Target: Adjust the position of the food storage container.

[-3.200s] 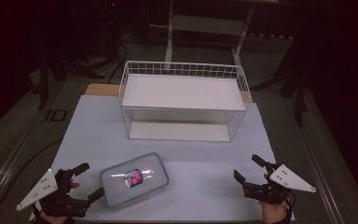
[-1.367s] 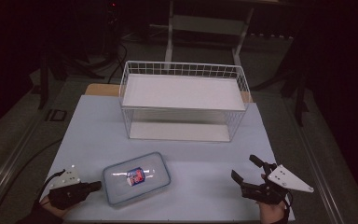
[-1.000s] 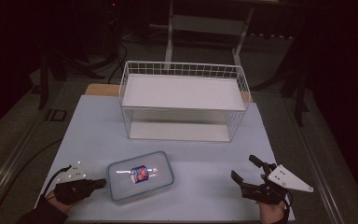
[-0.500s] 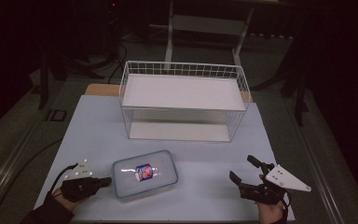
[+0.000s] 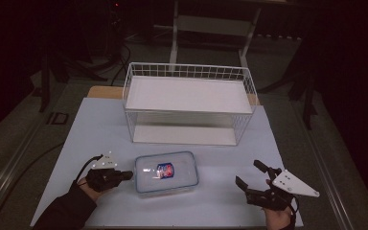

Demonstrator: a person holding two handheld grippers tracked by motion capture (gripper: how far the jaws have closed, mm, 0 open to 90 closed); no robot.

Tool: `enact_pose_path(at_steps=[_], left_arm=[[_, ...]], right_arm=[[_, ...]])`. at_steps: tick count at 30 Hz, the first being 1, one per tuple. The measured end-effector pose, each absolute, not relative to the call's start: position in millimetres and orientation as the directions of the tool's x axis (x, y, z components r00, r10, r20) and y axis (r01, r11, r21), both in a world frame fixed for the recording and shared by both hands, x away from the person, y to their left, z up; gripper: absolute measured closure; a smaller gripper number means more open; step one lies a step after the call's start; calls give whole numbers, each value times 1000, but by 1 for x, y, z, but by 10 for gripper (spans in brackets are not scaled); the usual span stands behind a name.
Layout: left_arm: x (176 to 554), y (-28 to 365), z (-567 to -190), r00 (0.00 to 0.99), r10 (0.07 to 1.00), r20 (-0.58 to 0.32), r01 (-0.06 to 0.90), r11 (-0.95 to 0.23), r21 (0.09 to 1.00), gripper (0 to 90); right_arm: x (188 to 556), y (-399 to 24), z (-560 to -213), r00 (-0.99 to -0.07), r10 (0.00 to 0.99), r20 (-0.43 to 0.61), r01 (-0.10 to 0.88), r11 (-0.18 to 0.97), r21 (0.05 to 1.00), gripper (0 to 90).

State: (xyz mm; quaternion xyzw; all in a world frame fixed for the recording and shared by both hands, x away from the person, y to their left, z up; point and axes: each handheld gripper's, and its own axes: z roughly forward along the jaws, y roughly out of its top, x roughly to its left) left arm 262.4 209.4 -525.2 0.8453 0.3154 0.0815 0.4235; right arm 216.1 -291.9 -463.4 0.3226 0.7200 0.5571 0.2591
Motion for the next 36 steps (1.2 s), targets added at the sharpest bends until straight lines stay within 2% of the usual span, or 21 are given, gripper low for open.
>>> enact_pose_path(at_steps=[10,36], left_arm=[[252,204,-525,795,590,-141,473,-458,753,896],[307,152,-523,826,535,-177,465,-469,751,896]], right_arm=[[217,-292,-464,-660,751,0,186,164,969,137],[216,-290,-465,-672,741,-2,184,169,968,138]])
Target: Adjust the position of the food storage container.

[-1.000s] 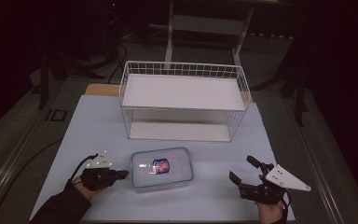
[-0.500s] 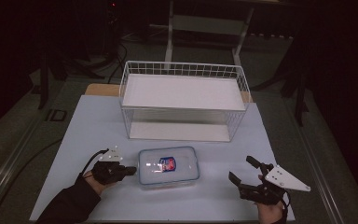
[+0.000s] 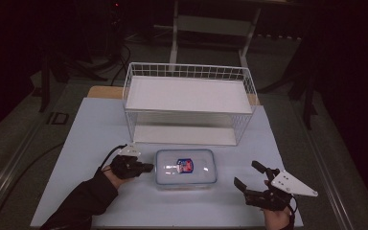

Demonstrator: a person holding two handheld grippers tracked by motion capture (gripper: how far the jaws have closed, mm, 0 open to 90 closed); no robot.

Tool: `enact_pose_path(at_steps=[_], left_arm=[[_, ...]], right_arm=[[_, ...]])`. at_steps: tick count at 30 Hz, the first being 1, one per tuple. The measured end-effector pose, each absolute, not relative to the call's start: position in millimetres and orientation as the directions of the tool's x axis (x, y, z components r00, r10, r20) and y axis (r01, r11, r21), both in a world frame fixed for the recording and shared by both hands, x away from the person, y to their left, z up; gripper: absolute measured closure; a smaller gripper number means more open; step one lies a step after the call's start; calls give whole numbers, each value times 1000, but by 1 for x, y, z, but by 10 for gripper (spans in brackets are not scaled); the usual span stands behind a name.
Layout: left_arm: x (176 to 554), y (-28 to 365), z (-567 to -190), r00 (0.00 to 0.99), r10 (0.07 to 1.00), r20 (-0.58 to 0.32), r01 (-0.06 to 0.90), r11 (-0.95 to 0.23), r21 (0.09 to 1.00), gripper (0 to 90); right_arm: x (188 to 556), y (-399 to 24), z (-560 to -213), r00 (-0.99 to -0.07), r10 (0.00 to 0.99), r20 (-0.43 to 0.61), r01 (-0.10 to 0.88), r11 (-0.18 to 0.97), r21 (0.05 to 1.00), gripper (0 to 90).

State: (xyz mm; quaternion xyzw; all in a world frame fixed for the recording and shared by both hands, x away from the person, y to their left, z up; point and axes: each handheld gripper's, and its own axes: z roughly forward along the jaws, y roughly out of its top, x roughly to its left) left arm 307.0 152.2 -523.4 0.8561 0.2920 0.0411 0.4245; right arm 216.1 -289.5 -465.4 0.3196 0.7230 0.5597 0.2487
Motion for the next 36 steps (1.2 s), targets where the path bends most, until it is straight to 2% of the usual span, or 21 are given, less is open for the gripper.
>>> enact_pose_path(at_steps=[7,16,20,24,29,32,33,34,36], left_arm=[[315,138,-524,836,518,-179,454,-473,755,896],[313,139,-522,840,510,-186,452,-467,760,892],[305,144,-511,844,506,-180,439,-456,774,836],[297,147,-499,850,489,-195,428,-425,798,712],[290,145,-488,845,484,-226,436,-379,816,431],[285,142,-483,850,476,-223,419,-356,835,327],[283,139,-480,858,463,-224,411,-355,840,233],[281,137,-477,857,467,-216,404,-352,844,183],[278,134,-469,863,456,-219,391,-326,861,119]], right_arm=[[216,-290,-466,-674,739,1,183,165,969,138],[216,-290,-466,-674,738,1,186,169,968,138],[217,-290,-466,-676,737,-4,180,170,969,126],[217,-288,-466,-671,741,-14,175,177,968,115],[218,-282,-467,-675,737,-17,176,184,967,111],[218,-277,-468,-675,738,-18,181,189,965,111],[219,-275,-468,-673,739,-15,186,189,964,111],[219,-272,-468,-672,740,-18,187,193,963,111],[219,-269,-467,-673,739,-14,187,188,964,111]])
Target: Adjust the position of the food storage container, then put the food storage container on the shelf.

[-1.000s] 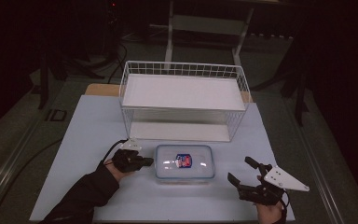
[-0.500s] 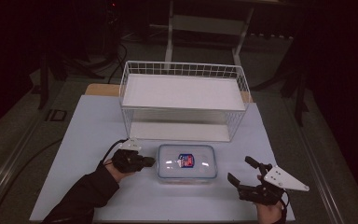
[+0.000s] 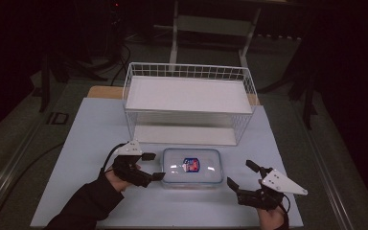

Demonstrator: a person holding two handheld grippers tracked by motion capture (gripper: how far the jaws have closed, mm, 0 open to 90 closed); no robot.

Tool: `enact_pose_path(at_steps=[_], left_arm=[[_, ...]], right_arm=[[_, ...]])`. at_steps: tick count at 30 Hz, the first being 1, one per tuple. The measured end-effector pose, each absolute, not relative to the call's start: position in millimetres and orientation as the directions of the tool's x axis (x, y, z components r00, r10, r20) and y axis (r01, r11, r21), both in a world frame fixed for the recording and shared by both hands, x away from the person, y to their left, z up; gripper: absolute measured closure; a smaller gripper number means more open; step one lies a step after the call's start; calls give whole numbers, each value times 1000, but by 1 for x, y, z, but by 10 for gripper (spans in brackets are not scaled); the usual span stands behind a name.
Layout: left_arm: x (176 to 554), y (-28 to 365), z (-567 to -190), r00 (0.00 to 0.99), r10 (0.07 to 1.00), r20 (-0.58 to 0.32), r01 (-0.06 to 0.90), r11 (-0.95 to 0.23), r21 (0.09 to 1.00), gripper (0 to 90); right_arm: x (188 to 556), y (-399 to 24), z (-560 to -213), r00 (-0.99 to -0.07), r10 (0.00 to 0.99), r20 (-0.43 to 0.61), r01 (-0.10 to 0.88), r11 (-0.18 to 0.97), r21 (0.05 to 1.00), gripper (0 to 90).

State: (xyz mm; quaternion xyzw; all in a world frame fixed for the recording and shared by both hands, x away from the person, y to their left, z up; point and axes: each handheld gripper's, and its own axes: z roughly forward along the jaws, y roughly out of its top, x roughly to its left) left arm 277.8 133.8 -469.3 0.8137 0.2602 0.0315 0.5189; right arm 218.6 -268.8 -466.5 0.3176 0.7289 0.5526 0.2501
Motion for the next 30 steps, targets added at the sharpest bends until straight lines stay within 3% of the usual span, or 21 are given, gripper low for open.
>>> enact_pose_path(at_steps=[4,11,16,24,25,30], left_arm=[[274,127,-457,873,432,-226,375,-298,878,33],[274,117,-438,866,436,-245,374,-239,896,25],[286,112,-435,814,510,-277,438,-225,871,16],[301,108,-441,782,518,-346,500,-191,845,16],[308,108,-447,759,519,-394,549,-184,816,16],[320,107,-462,702,541,-463,643,-203,738,16]], right_arm=[[218,-260,-459,-683,730,-32,165,196,967,144],[229,-249,-449,-726,687,25,224,202,954,138],[249,-242,-445,-733,678,43,246,207,947,131],[270,-237,-441,-732,679,61,277,215,937,119],[270,-237,-441,-732,679,61,277,215,937,114],[288,-235,-453,-725,674,141,376,216,901,104]])
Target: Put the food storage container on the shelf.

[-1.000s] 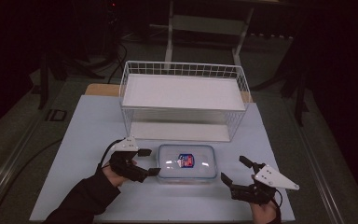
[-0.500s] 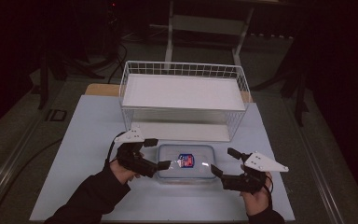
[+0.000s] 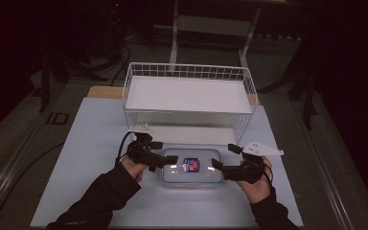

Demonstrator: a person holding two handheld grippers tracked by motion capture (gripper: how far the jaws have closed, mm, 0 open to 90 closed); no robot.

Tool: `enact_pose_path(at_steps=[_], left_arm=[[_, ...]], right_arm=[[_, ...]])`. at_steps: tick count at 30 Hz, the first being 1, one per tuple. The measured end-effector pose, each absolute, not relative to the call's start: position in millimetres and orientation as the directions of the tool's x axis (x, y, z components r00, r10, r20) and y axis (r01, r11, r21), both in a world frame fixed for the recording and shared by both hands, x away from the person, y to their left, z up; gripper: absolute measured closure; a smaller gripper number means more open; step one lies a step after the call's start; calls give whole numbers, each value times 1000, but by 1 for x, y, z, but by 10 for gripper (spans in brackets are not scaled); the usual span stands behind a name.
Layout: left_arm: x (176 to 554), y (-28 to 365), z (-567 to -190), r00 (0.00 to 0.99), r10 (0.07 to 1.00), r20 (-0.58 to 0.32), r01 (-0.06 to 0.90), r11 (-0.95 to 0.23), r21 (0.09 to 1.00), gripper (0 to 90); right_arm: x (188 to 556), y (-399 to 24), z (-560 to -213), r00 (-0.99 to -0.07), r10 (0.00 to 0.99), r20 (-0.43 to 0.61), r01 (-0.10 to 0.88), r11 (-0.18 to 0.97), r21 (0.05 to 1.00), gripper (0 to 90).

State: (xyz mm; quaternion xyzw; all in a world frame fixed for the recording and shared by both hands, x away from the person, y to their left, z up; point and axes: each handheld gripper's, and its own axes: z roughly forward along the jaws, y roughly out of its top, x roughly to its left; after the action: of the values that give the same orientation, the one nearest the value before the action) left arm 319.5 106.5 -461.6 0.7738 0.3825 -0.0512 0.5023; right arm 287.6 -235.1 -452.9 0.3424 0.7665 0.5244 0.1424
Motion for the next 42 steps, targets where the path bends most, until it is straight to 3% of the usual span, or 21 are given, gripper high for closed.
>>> enact_pose_path(at_steps=[6,18,21,24,27,36,37,40,42], left_arm=[[326,112,-480,613,603,-510,726,-175,665,17],[331,125,-507,482,600,-639,842,-114,528,31],[330,128,-513,453,597,-662,862,-105,495,59],[330,131,-518,426,602,-675,880,-102,465,142],[330,133,-522,397,587,-706,899,-93,428,161],[329,133,-531,396,517,-759,907,-92,411,324],[330,132,-531,397,491,-776,909,-91,407,373],[328,132,-530,413,492,-767,899,-87,429,400],[329,134,-530,402,481,-779,905,-78,419,439]], right_arm=[[298,-238,-468,-691,683,236,487,198,850,105],[310,-246,-493,-593,708,384,668,165,726,107],[316,-248,-502,-545,695,470,736,128,664,131],[320,-250,-504,-516,685,514,770,109,628,145],[322,-251,-509,-497,657,567,803,100,587,160],[328,-252,-519,-430,609,666,866,71,495,231],[329,-253,-519,-420,598,683,874,65,481,269],[328,-254,-519,-393,598,699,888,50,458,307],[327,-258,-517,-369,595,714,898,32,438,387]])
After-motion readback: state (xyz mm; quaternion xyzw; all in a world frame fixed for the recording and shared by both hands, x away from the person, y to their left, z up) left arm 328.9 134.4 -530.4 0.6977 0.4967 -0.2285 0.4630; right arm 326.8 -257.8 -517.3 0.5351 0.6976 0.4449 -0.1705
